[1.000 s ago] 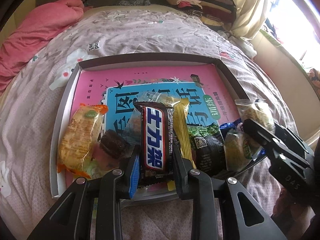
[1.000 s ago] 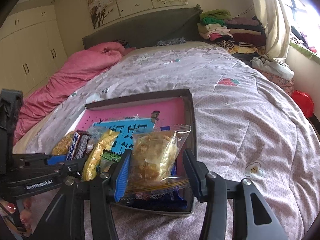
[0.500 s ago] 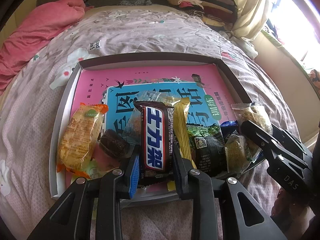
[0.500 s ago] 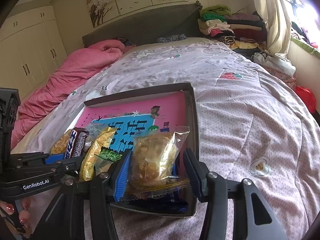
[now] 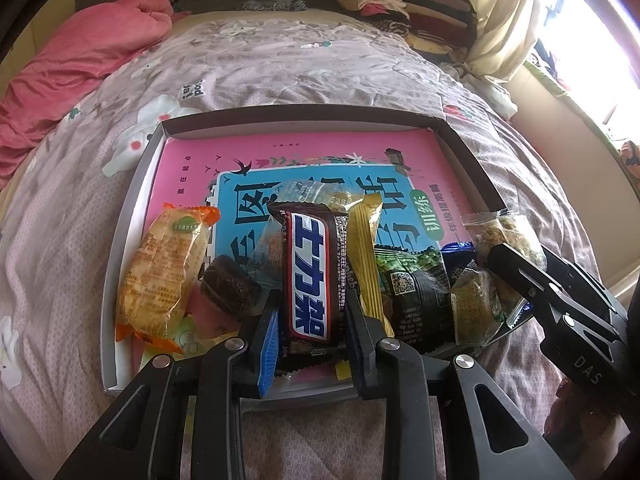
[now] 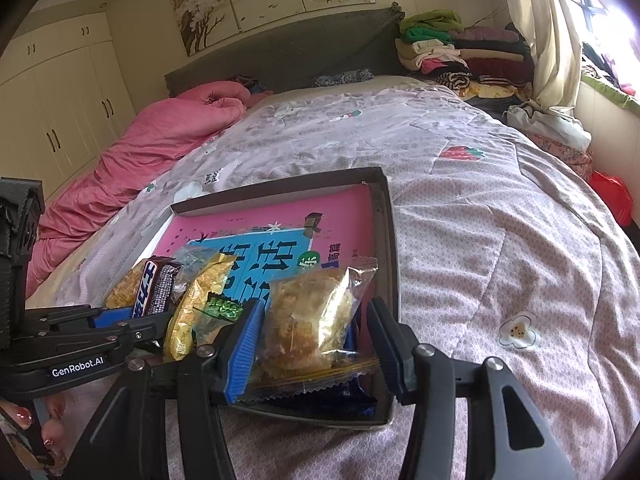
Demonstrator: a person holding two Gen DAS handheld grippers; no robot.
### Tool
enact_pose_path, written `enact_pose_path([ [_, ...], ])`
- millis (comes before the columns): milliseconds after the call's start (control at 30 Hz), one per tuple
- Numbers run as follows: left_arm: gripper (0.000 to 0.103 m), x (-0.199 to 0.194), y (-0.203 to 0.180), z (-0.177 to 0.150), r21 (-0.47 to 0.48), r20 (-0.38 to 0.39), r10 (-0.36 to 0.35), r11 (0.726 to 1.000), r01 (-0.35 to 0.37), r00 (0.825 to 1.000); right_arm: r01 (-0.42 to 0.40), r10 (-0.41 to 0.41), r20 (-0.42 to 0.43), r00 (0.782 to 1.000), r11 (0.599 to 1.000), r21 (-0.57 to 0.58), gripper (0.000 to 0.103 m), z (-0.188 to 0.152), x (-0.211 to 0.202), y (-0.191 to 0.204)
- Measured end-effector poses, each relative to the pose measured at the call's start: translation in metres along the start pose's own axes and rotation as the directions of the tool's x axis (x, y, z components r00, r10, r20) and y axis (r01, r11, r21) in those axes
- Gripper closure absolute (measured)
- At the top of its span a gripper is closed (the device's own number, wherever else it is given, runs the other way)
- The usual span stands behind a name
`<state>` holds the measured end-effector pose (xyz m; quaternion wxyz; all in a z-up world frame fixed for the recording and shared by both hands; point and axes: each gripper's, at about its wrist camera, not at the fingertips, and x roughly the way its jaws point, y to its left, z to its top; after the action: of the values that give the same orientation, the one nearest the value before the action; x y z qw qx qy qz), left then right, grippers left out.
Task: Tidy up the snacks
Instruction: 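Lower the chocolate bar into the tray with the left tool while the right tool lowers the crispy-snack bag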
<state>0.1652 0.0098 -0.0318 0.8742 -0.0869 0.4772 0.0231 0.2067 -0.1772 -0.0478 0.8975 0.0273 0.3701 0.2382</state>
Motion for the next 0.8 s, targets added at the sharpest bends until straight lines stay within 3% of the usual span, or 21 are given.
enact_pose_path([
  [800, 0.073, -0.004, 0.001, 0.0, -0.01, 0.008, -0.013, 1.0, 0.013, 1.0, 0.001, -0.001, 0.018, 1.0, 1.0, 0.0, 0.038, 0.0, -0.013, 0.005],
])
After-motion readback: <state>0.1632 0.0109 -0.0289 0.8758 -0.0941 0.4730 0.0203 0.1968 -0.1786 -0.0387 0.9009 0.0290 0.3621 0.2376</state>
